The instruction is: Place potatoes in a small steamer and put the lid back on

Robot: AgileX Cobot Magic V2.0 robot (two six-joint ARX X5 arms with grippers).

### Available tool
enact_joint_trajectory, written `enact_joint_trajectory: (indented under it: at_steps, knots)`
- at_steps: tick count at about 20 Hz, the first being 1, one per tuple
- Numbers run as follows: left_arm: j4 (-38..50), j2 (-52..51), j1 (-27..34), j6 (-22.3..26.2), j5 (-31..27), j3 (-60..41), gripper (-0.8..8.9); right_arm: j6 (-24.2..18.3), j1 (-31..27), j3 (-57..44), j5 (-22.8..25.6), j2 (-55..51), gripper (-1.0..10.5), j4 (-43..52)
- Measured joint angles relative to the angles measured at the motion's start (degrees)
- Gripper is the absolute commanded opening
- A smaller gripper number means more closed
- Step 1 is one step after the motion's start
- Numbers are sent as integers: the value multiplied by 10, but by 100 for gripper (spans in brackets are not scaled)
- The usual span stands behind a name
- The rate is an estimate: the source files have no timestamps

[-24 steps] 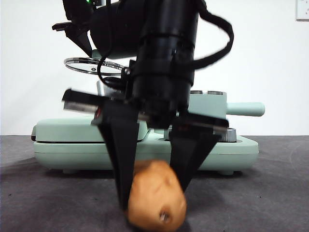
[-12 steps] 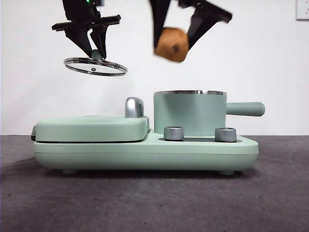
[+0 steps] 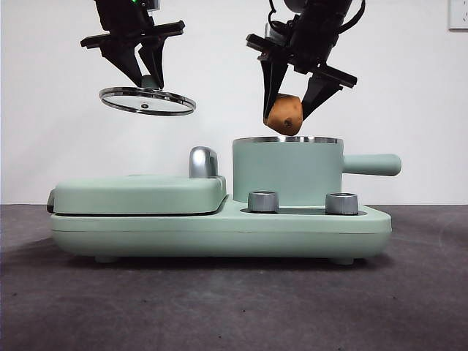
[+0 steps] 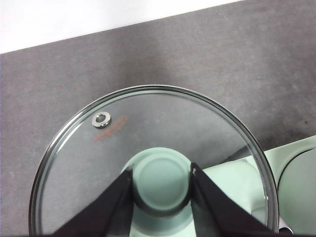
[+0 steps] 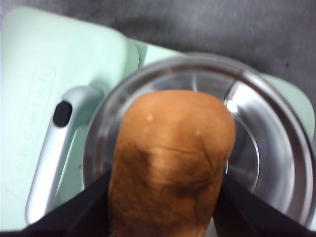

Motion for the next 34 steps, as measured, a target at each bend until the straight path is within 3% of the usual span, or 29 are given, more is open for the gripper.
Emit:
enact_joint_trajectory:
  at_steps: [7,21,23,27,34]
  knots:
    - [-6,-1,0,-2,0,0,5,-19,6,7,16,40,208,-49]
    - [-9,-1,-1,-7,0,0,5,-21,3,7,15,58,210,-54]
    - [-12,-1,-1,-9,0,0,5,-21,3,7,14,74,250,-49]
    - [-16,-2,-1,-9,0,0,5,-21,4,7,14,74,459,-41]
    - [-16,-2,-2,-11,0,0,5,-21,2,30,15,32,465,-65]
